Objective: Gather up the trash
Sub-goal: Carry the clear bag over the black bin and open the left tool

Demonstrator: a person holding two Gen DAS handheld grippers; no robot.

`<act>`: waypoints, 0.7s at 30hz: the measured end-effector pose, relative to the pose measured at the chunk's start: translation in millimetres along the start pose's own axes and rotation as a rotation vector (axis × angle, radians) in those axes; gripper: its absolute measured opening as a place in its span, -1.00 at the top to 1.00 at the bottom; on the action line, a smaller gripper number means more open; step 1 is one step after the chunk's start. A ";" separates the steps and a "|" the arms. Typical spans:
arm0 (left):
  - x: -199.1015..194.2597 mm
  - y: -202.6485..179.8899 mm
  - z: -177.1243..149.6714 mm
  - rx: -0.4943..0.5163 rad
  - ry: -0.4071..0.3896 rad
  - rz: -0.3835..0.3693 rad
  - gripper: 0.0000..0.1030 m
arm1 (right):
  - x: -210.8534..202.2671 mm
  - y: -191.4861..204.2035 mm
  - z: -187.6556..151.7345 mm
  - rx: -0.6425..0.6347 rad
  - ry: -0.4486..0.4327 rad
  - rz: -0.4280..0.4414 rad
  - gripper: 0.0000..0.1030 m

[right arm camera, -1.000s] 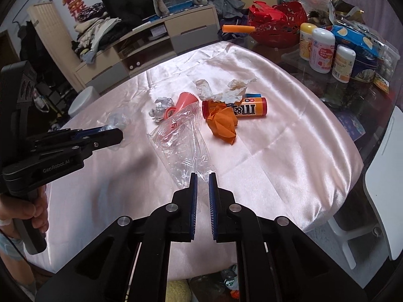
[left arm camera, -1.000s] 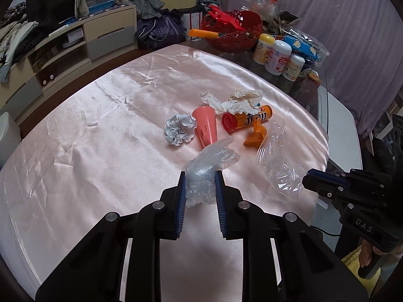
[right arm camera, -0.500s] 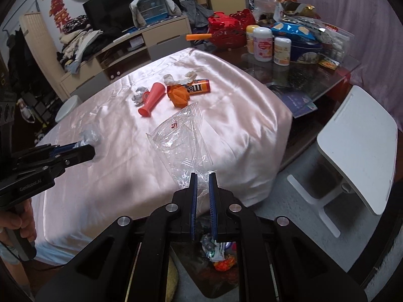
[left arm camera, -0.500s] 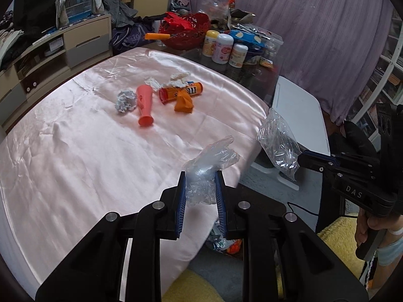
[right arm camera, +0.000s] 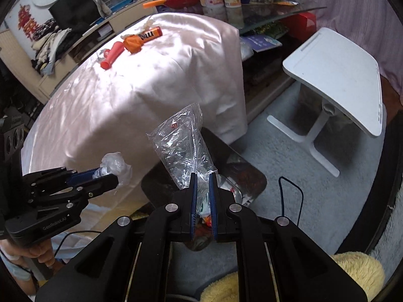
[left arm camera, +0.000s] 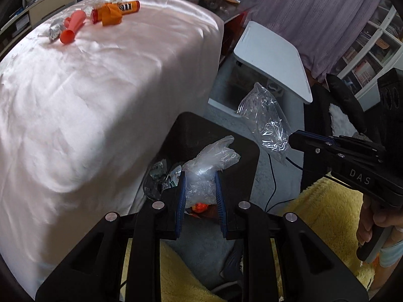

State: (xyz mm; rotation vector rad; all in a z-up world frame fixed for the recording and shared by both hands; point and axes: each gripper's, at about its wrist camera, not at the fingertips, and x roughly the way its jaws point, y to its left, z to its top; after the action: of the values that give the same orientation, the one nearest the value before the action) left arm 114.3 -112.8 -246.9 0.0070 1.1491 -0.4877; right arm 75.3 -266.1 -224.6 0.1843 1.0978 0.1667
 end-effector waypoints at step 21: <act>60.4 -6.0 1.4 0.005 0.124 -0.013 0.48 | 38.5 -3.3 4.5 0.093 0.103 0.067 0.72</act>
State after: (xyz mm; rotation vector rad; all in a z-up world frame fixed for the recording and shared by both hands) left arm 132.5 -140.6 -297.8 0.0342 1.2702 -0.5074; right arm 96.6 -261.0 -256.7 0.2988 1.2031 0.1867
